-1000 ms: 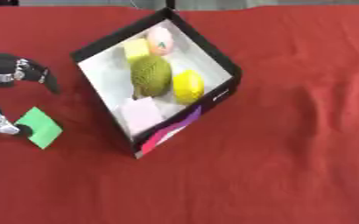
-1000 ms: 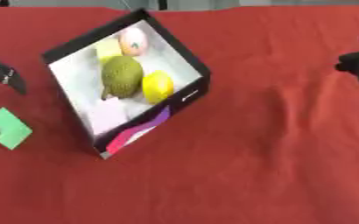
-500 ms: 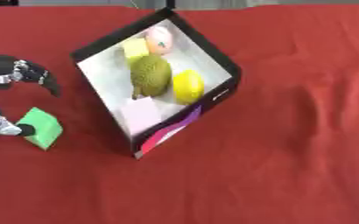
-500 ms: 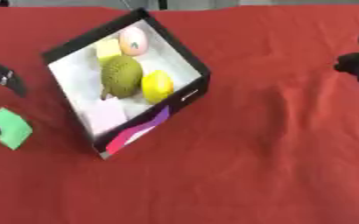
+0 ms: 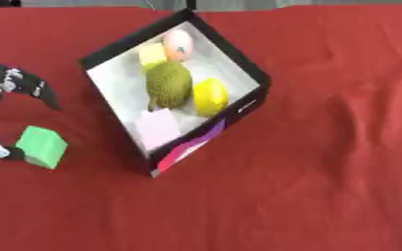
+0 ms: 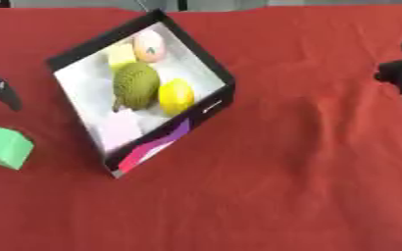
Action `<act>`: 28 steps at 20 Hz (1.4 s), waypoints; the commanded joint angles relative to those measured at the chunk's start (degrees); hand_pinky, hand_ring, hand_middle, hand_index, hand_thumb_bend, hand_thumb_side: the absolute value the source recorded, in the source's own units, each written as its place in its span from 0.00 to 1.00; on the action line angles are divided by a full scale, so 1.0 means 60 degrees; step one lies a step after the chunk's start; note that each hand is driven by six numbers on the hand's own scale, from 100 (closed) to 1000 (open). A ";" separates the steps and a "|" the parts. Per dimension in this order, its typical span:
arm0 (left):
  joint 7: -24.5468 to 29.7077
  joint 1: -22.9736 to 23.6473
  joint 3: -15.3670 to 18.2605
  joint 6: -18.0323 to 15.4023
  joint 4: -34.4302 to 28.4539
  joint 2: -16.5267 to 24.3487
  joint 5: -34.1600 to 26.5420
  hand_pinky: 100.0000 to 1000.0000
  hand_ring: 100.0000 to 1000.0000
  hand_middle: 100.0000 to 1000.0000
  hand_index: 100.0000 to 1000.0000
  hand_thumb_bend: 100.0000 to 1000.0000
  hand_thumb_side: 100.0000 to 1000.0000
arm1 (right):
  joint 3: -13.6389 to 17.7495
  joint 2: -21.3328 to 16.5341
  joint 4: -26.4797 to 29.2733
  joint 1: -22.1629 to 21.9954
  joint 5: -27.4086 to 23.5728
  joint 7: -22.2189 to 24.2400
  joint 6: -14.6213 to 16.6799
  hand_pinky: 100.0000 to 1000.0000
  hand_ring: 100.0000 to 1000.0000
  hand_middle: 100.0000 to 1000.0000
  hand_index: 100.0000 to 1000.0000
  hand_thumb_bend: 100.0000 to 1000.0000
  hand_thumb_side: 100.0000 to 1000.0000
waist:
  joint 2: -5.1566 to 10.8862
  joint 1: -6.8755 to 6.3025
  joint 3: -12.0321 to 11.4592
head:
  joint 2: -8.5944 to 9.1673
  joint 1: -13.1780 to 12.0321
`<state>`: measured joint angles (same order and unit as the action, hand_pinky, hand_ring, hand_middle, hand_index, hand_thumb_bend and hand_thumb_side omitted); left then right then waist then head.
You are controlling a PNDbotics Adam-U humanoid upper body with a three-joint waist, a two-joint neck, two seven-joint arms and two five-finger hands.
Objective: Pick up objects on the table and place them in the box.
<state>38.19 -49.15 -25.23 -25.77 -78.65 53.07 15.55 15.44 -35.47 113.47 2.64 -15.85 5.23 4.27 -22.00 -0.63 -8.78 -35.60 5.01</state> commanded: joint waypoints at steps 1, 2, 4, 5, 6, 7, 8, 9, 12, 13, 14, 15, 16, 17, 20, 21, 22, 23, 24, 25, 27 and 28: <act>0.2133 -0.0071 0.0112 -0.1938 -0.0003 0.0389 0.0301 0.78 0.80 0.73 0.80 0.58 0.00 | 0.0062 -0.0187 0.0186 0.0015 0.0057 0.0004 -0.0006 0.95 0.78 0.71 0.94 0.00 0.51 | 0.0169 -0.0016 0.0000 | 0.0066 -0.0045; 0.2113 -0.0069 0.0111 -0.1933 0.0001 0.0378 0.0386 0.78 0.80 0.73 0.80 0.59 0.00 | 0.0061 -0.0181 0.0186 0.0017 0.0060 0.0007 -0.0016 0.95 0.78 0.71 0.94 0.00 0.51 | 0.0168 -0.0014 -0.0004 | 0.0065 -0.0047; 0.2101 -0.0050 0.0084 -0.1952 0.0013 0.0360 0.0512 0.78 0.80 0.73 0.80 0.58 0.00 | 0.0054 -0.0166 0.0186 0.0025 0.0068 0.0019 -0.0036 0.95 0.78 0.71 0.94 0.00 0.51 | 0.0166 -0.0009 -0.0009 | 0.0060 -0.0045; 0.2109 -0.0034 0.0069 -0.1963 0.0023 0.0355 0.0536 0.78 0.80 0.73 0.80 0.58 0.00 | 0.0054 -0.0160 0.0186 0.0026 0.0073 0.0023 -0.0043 0.95 0.78 0.71 0.94 0.00 0.51 | 0.0165 -0.0008 -0.0011 | 0.0059 -0.0047; 0.2115 -0.0022 0.0059 -0.1969 0.0033 0.0351 0.0544 0.78 0.80 0.73 0.80 0.58 0.00 | 0.0055 -0.0155 0.0186 0.0026 0.0076 0.0024 -0.0049 0.95 0.78 0.71 0.94 0.00 0.51 | 0.0163 -0.0008 -0.0015 | 0.0063 -0.0050; 0.2117 -0.0019 0.0056 -0.1970 0.0042 0.0343 0.0558 0.78 0.80 0.73 0.80 0.58 0.00 | 0.0056 -0.0151 0.0186 0.0028 0.0078 0.0025 -0.0056 0.95 0.78 0.71 0.94 0.00 0.52 | 0.0161 -0.0008 -0.0019 | 0.0066 -0.0051; 0.2103 -0.0026 0.0056 -0.1966 0.0059 0.0321 0.0586 0.78 0.80 0.73 0.80 0.58 0.00 | 0.0053 -0.0146 0.0186 0.0034 0.0078 0.0030 -0.0064 0.95 0.78 0.71 0.94 0.00 0.52 | 0.0159 -0.0007 -0.0023 | 0.0067 -0.0051; 0.2077 -0.0040 0.0052 -0.1961 0.0083 0.0293 0.0625 0.78 0.80 0.73 0.80 0.58 0.00 | 0.0048 -0.0140 0.0186 0.0041 0.0079 0.0038 -0.0070 0.95 0.78 0.71 0.94 0.00 0.52 | 0.0157 -0.0005 -0.0025 | 0.0069 -0.0049; 0.2024 -0.0102 -0.0017 -0.1951 0.0221 0.0153 0.0800 0.78 0.79 0.73 0.80 0.58 0.00 | 0.0047 -0.0114 0.0186 0.0050 0.0094 0.0051 -0.0087 0.95 0.78 0.71 0.94 0.00 0.52 | 0.0148 0.0007 -0.0016 | 0.0062 -0.0046; 0.2018 -0.0126 -0.0044 -0.1954 0.0273 0.0099 0.0880 0.78 0.79 0.73 0.80 0.58 0.00 | 0.0050 -0.0104 0.0186 0.0047 0.0102 0.0050 -0.0088 0.95 0.78 0.71 0.94 0.00 0.52 | 0.0143 0.0010 -0.0014 | 0.0060 -0.0048; 0.2003 -0.0155 -0.0072 -0.1955 0.0321 0.0040 0.0972 0.78 0.79 0.72 0.79 0.58 0.00 | 0.0053 -0.0091 0.0186 0.0043 0.0113 0.0050 -0.0090 0.95 0.78 0.71 0.94 0.00 0.52 | 0.0138 0.0013 -0.0013 | 0.0060 -0.0053; 0.1979 -0.0181 -0.0100 -0.1961 0.0365 -0.0016 0.1056 0.78 0.79 0.72 0.79 0.57 0.00 | 0.0054 -0.0081 0.0186 0.0041 0.0126 0.0050 -0.0094 0.95 0.78 0.71 0.94 0.00 0.52 | 0.0133 0.0015 -0.0014 | 0.0061 -0.0058; 0.1943 -0.0206 -0.0130 -0.1966 0.0412 -0.0076 0.1123 0.77 0.79 0.72 0.79 0.57 0.00 | 0.0051 -0.0071 0.0186 0.0043 0.0139 0.0053 -0.0102 0.95 0.78 0.71 0.94 0.00 0.52 | 0.0128 0.0015 -0.0011 | 0.0064 -0.0062; 0.1899 -0.0230 -0.0156 -0.1970 0.0460 -0.0131 0.1172 0.77 0.79 0.72 0.79 0.56 0.00 | 0.0048 -0.0063 0.0186 0.0047 0.0148 0.0058 -0.0109 0.95 0.78 0.71 0.94 0.00 0.52 | 0.0125 0.0015 -0.0011 | 0.0064 -0.0061; 0.1708 -0.0300 -0.0202 -0.1970 0.0566 -0.0284 0.1229 0.76 0.77 0.70 0.78 0.52 0.00 | 0.0045 -0.0051 0.0186 0.0060 0.0155 0.0068 -0.0130 0.95 0.78 0.71 0.94 0.00 0.52 | 0.0122 0.0014 -0.0016 | 0.0070 -0.0048; 0.1641 -0.0320 -0.0217 -0.1963 0.0591 -0.0329 0.1237 0.76 0.77 0.70 0.78 0.52 0.00 | 0.0043 -0.0048 0.0186 0.0064 0.0156 0.0073 -0.0138 0.95 0.78 0.71 0.94 0.00 0.52 | 0.0121 0.0014 -0.0018 | 0.0072 -0.0045; 0.1588 -0.0336 -0.0239 -0.1958 0.0609 -0.0367 0.1249 0.75 0.76 0.67 0.77 0.51 0.00 | 0.0043 -0.0045 0.0186 0.0066 0.0158 0.0078 -0.0144 0.95 0.78 0.71 0.94 0.00 0.52 | 0.0121 0.0014 -0.0017 | 0.0076 -0.0046; 0.1548 -0.0350 -0.0263 -0.1951 0.0617 -0.0392 0.1276 0.74 0.73 0.63 0.75 0.49 0.00 | 0.0044 -0.0041 0.0186 0.0064 0.0163 0.0080 -0.0149 0.95 0.78 0.71 0.94 0.00 0.52 | 0.0121 0.0013 -0.0014 | 0.0076 -0.0044; 0.1493 -0.0365 -0.0276 -0.1937 0.0601 -0.0404 0.1323 0.70 0.65 0.53 0.65 0.48 0.00 | 0.0047 -0.0038 0.0186 0.0059 0.0168 0.0079 -0.0152 0.95 0.78 0.71 0.94 0.00 0.52 | 0.0123 0.0012 -0.0012 | 0.0074 -0.0044; 0.1409 -0.0370 -0.0285 -0.1916 0.0559 -0.0402 0.1381 0.69 0.63 0.51 0.64 0.48 0.00 | 0.0050 -0.0036 0.0186 0.0054 0.0171 0.0076 -0.0152 0.95 0.78 0.71 0.94 0.00 0.52 | 0.0124 0.0010 -0.0010 | 0.0073 -0.0045; 0.1156 -0.0331 -0.0221 -0.1858 0.0377 -0.0344 0.1386 0.58 0.47 0.38 0.48 0.43 0.00 | 0.0056 -0.0040 0.0186 0.0046 0.0173 0.0070 -0.0146 0.95 0.78 0.71 0.94 0.00 0.52 | 0.0125 0.0007 -0.0013 | 0.0078 -0.0028; 0.0991 -0.0303 -0.0147 -0.1803 0.0217 -0.0281 0.1359 0.54 0.42 0.33 0.42 0.44 0.00 | 0.0058 -0.0043 0.0186 0.0041 0.0174 0.0068 -0.0143 0.95 0.78 0.71 0.94 0.00 0.52 | 0.0127 0.0005 -0.0016 | 0.0076 -0.0022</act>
<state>36.16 -50.31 -27.13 -27.80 -76.11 49.46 23.75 15.43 -34.94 113.47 2.69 -15.05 5.75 3.54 -22.30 -0.56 -8.84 -35.60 4.76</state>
